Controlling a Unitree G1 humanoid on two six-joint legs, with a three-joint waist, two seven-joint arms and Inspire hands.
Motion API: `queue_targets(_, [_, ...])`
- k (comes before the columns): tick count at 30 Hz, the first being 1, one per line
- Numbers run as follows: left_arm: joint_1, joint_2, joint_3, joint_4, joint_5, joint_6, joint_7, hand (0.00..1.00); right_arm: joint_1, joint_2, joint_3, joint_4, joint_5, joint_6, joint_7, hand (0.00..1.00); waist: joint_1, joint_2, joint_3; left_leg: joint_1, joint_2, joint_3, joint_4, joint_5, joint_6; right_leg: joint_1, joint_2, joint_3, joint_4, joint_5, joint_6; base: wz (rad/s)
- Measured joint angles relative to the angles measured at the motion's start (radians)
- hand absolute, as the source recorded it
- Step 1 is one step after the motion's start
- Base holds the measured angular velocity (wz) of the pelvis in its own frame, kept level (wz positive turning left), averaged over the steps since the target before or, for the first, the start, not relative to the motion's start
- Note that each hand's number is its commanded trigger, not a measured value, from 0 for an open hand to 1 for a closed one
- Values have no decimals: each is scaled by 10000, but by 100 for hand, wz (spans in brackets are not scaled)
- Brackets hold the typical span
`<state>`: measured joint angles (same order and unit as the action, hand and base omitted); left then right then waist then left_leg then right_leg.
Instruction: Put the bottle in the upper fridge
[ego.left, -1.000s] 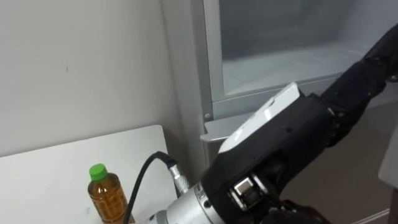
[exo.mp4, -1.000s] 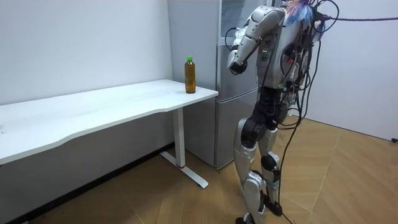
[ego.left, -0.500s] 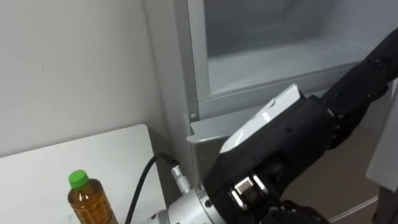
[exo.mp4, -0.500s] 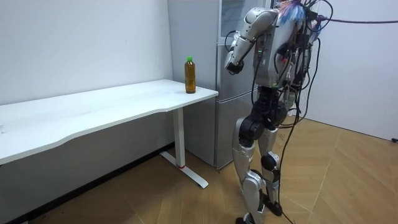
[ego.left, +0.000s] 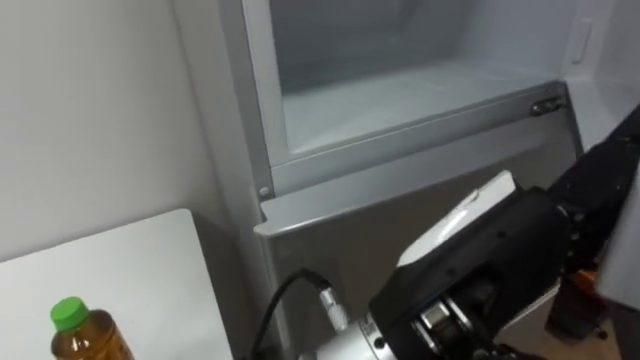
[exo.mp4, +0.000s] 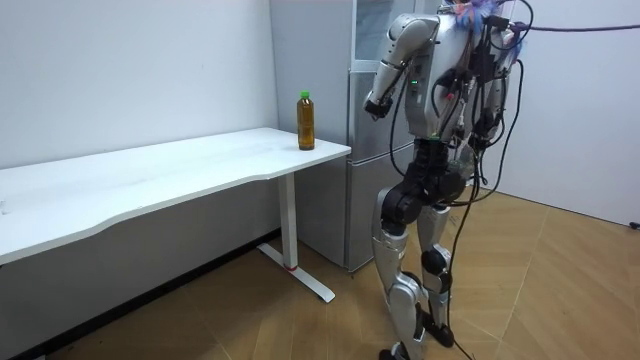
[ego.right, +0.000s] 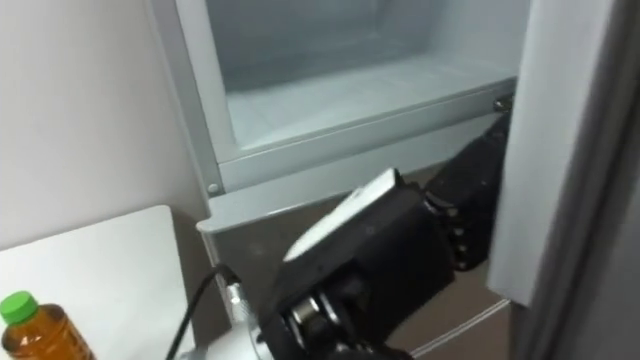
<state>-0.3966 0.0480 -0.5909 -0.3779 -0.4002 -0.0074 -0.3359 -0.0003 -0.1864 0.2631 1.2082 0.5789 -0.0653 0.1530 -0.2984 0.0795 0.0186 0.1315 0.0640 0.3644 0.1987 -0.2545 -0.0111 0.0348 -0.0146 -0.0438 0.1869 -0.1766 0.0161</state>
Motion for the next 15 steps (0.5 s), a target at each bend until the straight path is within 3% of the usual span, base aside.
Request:
queue_targets(5, [-115, -151, -64, 146, 2, 0, -18, 0, -1, -15, 5, -14, -8, 2, 7, 0, -116, 85, 22, -24, 100, 440, 6, -1, -3, -179, 74, 158, 1, 96, -50, -18])
queue_targets(15, [-152, -327, -367, 186, -9, 3, -73, 0, -219, -42, 0, 13, -24, 22, 139, 0, -293, 206, 17, -64, 238, 717, 66, 4, -20, -337, 200, 252, -5, 174, -150, -5])
